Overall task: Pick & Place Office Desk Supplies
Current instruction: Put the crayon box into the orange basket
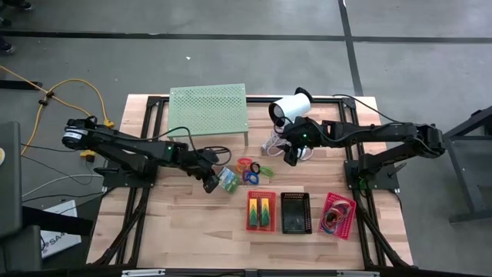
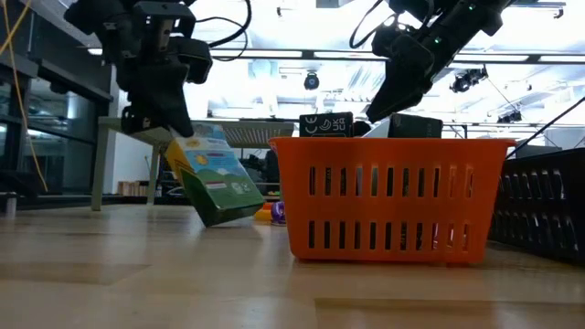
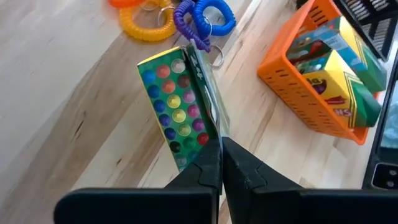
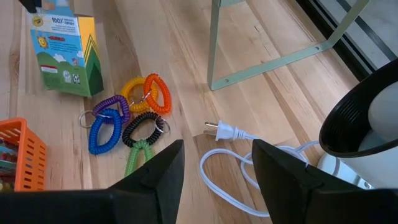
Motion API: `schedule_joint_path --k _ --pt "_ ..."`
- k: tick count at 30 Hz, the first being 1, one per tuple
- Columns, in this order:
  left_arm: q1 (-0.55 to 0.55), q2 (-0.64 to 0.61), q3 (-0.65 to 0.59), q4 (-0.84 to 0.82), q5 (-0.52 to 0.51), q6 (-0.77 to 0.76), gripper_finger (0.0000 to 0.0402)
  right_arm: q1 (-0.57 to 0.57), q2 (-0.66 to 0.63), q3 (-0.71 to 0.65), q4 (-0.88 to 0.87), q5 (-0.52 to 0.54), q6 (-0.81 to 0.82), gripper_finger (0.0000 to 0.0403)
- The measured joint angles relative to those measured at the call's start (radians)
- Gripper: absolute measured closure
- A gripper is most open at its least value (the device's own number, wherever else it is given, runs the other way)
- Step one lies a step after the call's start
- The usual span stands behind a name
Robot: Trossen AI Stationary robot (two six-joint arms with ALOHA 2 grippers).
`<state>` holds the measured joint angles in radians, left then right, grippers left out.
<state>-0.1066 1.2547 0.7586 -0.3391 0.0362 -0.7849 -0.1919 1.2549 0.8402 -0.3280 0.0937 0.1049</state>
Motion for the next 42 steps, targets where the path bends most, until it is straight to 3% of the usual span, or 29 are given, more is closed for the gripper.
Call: schedule_joint_path --k 8,42 --pt "0.006 0.018 0.064 -0.11 0.009 0.013 0.0401 0.0 0.0 0.0 0.005 0.0 0.0 0.0227" --pt "0.006 0.033 0.11 -0.184 0.041 0.069 0.0401 0.0 0.0 0.0 0.011 0.0 0.0 0.0227"
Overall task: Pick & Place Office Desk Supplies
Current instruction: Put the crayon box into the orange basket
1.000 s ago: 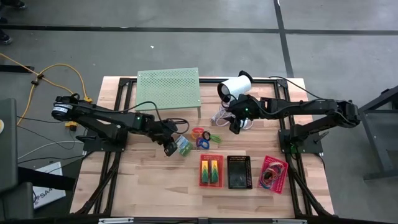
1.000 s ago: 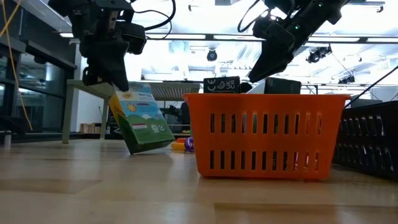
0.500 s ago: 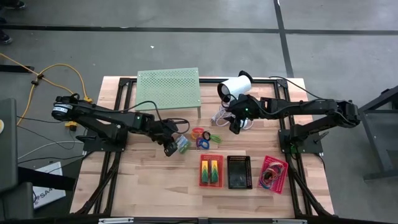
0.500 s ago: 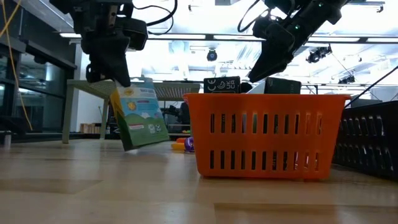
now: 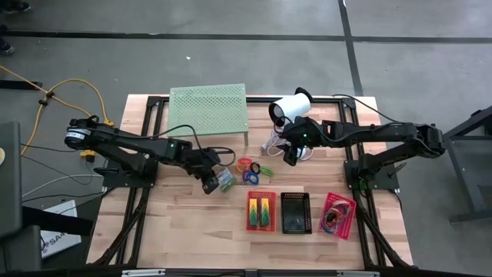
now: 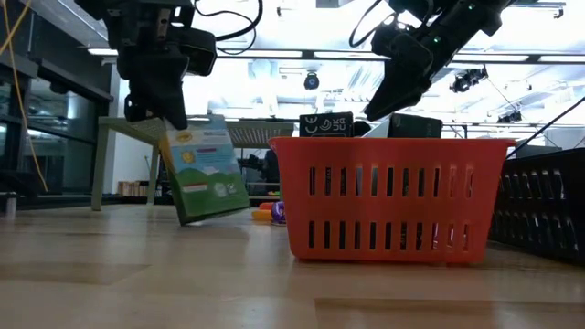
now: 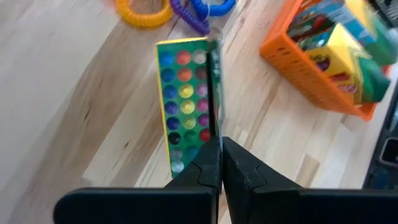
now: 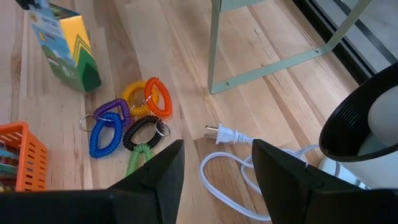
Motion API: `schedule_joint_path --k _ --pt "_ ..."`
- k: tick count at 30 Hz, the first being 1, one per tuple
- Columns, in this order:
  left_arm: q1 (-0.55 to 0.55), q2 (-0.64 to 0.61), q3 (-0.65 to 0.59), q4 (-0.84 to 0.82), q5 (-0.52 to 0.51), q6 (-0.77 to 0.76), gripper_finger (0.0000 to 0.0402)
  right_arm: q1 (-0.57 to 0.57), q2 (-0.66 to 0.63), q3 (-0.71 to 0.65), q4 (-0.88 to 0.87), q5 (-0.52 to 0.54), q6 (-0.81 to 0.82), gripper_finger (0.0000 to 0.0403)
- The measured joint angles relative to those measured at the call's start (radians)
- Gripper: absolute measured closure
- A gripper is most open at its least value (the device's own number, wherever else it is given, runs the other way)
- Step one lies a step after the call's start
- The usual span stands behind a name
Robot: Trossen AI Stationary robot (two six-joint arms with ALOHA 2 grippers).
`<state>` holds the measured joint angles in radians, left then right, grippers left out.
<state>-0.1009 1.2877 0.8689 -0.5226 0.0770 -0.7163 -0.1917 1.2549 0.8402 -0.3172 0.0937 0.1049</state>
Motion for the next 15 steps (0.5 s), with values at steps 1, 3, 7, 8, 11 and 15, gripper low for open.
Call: schedule_joint_path --k 1,3,7,8,11,15 --pt "0.0 0.0 0.01 -0.027 -0.001 0.007 0.0401 0.0 0.0 0.0 0.0 0.0 0.0 0.0227" --pt "0.0 0.001 0.03 -0.07 -0.003 0.01 0.0401 0.0 0.0 0.0 0.001 0.0 0.0 0.0227" --pt "0.0 0.002 0.059 -0.14 -0.009 0.014 0.0401 0.0 0.0 0.0 0.004 0.0 0.0 0.0227" --pt "0.0 0.002 0.061 -0.154 -0.011 0.014 0.0401 0.0 0.0 0.0 0.004 0.0 0.0 0.0227" --pt "0.0 0.002 0.063 -0.166 -0.013 0.014 0.0401 0.0 0.0 0.0 0.007 0.0 0.0 0.0227" --pt "0.0 0.013 0.064 -0.163 -0.012 0.014 0.0401 0.0 0.0 0.0 0.008 0.0 0.0 0.0227"
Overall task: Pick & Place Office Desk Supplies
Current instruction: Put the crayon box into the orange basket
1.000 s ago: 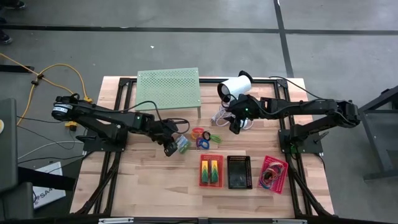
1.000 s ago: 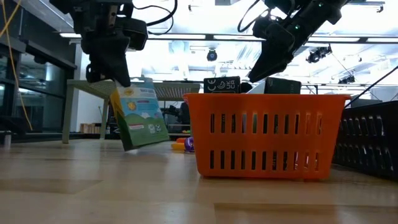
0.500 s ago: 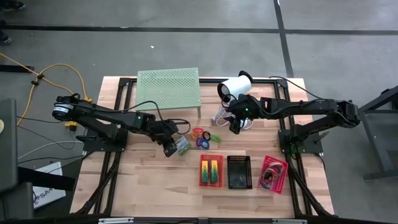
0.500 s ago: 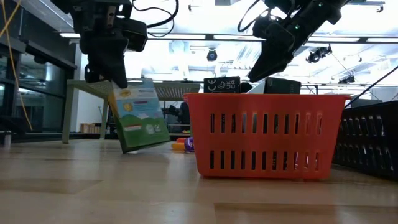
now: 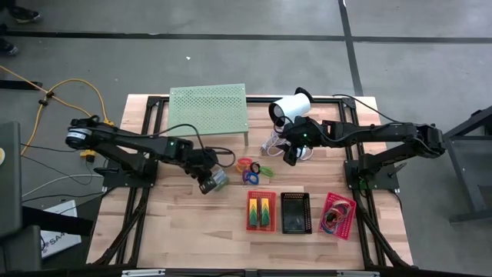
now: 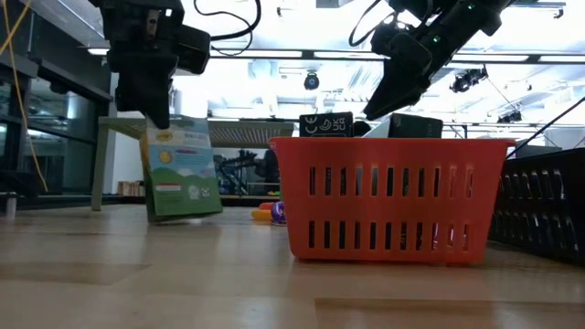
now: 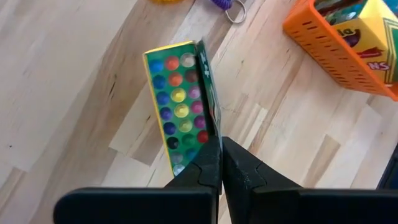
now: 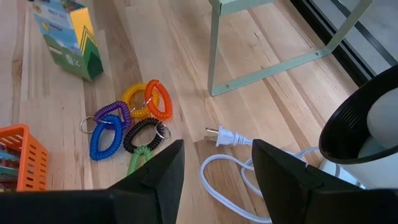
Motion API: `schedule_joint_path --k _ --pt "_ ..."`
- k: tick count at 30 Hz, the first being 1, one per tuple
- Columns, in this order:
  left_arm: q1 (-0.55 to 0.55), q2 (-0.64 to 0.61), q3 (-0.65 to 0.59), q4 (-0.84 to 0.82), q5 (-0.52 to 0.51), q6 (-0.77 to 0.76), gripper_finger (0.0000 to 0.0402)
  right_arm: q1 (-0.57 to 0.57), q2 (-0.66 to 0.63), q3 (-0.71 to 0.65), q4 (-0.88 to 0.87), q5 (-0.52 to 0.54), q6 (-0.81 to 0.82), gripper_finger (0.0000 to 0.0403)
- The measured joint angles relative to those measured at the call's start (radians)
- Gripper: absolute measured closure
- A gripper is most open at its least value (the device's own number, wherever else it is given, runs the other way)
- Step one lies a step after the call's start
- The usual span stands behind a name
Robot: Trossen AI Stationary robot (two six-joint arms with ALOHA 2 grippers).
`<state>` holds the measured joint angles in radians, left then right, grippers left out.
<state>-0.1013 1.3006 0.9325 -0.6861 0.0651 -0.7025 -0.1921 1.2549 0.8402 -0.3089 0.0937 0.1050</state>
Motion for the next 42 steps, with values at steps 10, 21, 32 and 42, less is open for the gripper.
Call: schedule_joint_path --k 10,21,32,42 --pt "0.0 0.027 0.004 0.028 0.016 0.0 0.0401 0.0 0.0 0.0 0.008 0.0 0.0 0.0227" --pt "0.0 0.029 0.003 0.043 0.033 0.0 0.0401 0.0 0.0 0.0 0.008 0.0 0.0 0.0227" --pt "0.0 0.029 0.002 0.045 0.033 0.001 0.0401 0.0 0.0 0.0 0.008 0.0 0.0 0.0227" --pt "0.0 0.03 0.0 0.076 0.04 0.046 0.0401 0.0 0.0 0.0 0.017 0.03 -0.03 0.0227"
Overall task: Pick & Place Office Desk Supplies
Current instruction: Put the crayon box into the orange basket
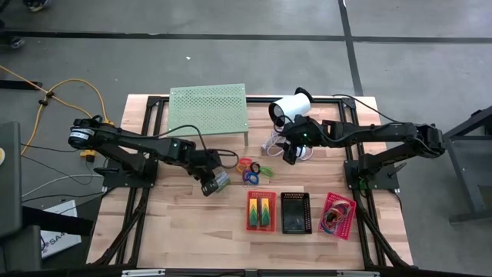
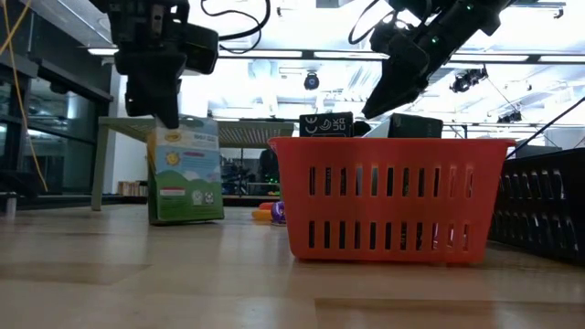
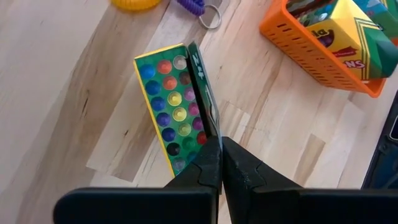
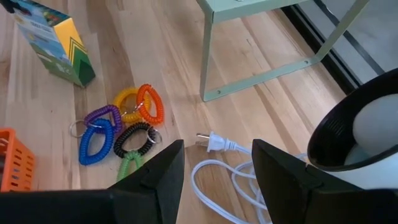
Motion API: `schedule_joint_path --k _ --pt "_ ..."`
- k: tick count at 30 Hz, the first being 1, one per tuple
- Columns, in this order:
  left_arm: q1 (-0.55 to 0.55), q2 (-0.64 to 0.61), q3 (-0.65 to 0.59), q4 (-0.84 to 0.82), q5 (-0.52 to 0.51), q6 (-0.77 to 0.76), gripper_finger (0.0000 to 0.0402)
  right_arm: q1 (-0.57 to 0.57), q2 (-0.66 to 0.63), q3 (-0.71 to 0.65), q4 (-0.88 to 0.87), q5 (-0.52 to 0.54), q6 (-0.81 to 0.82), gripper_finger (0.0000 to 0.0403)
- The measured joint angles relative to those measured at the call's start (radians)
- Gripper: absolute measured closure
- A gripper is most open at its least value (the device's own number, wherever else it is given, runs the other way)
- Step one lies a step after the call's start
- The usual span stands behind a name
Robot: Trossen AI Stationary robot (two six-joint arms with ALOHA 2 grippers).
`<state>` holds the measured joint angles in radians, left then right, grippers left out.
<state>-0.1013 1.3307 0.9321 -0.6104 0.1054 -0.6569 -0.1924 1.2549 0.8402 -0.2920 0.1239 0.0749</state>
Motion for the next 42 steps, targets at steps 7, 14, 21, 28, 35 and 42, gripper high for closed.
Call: schedule_joint_path --k 7,14,21,28,35,42 --pt "0.0 0.0 0.0 0.011 0.002 0.036 0.0401 0.001 0.0 0.0 0.002 0.0 0.0 0.0227" --pt "0.0 0.0 0.0 0.012 0.002 0.042 0.0401 0.001 0.0 0.0 0.014 0.0 0.007 0.0227" --pt "0.0 0.0 0.0 0.012 0.003 0.059 0.0401 0.001 0.0 0.0 0.013 0.0 0.007 0.0227" --pt "0.0 0.0 0.0 0.012 0.003 0.059 0.0401 0.0 0.0 0.0 0.013 0.0 0.007 0.0227" --pt "0.0 -0.001 0.0 0.012 0.01 0.057 0.0401 0.0 0.0 0.0 0.055 -0.021 0.042 0.0227" --pt "0.0 0.017 0.003 0.026 0.039 0.055 0.0401 0.0 0.0 0.0 0.124 -0.111 0.18 0.0227"
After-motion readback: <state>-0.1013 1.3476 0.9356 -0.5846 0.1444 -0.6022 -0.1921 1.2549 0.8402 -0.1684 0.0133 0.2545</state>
